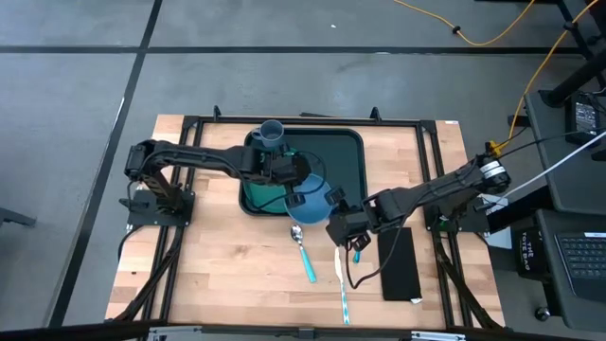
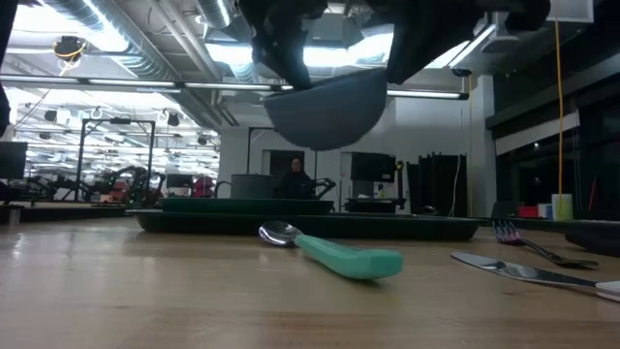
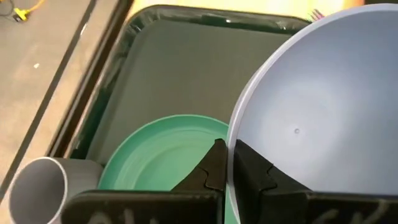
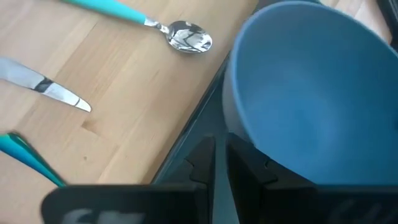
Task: Set up tray
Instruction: Put the blue bowl on the green plate on the black serving tray, then put the black napkin to the right of the green plate on the black serving tray
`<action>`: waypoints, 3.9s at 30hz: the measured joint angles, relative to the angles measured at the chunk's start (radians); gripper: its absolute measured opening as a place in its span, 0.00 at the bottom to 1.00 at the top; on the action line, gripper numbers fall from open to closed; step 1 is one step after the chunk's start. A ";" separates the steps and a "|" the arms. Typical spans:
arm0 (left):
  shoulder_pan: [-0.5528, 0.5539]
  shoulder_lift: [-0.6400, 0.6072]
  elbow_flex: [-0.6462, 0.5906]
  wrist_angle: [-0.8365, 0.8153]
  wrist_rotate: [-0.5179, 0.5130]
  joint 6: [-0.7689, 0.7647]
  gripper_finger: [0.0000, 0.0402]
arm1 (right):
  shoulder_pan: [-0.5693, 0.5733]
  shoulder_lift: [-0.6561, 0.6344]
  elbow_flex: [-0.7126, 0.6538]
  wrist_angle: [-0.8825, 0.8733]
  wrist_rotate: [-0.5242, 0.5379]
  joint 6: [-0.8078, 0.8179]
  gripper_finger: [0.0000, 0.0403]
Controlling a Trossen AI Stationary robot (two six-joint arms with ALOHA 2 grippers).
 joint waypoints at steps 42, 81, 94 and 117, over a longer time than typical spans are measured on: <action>0.247 -0.046 -0.127 -0.177 0.076 -0.091 0.01 | 0.000 -0.503 -0.778 0.697 0.054 0.312 0.01; 0.499 -0.051 -0.349 0.017 0.327 -0.085 0.01 | 0.000 -0.503 -0.820 0.734 0.052 0.394 0.02; 0.498 -0.051 -0.349 0.013 0.327 -0.096 0.05 | 0.000 -0.503 -0.820 0.733 0.052 0.392 0.02; 0.476 -0.220 -0.349 -0.034 0.324 -0.088 0.25 | 0.000 -0.503 -0.820 0.732 0.051 0.392 0.02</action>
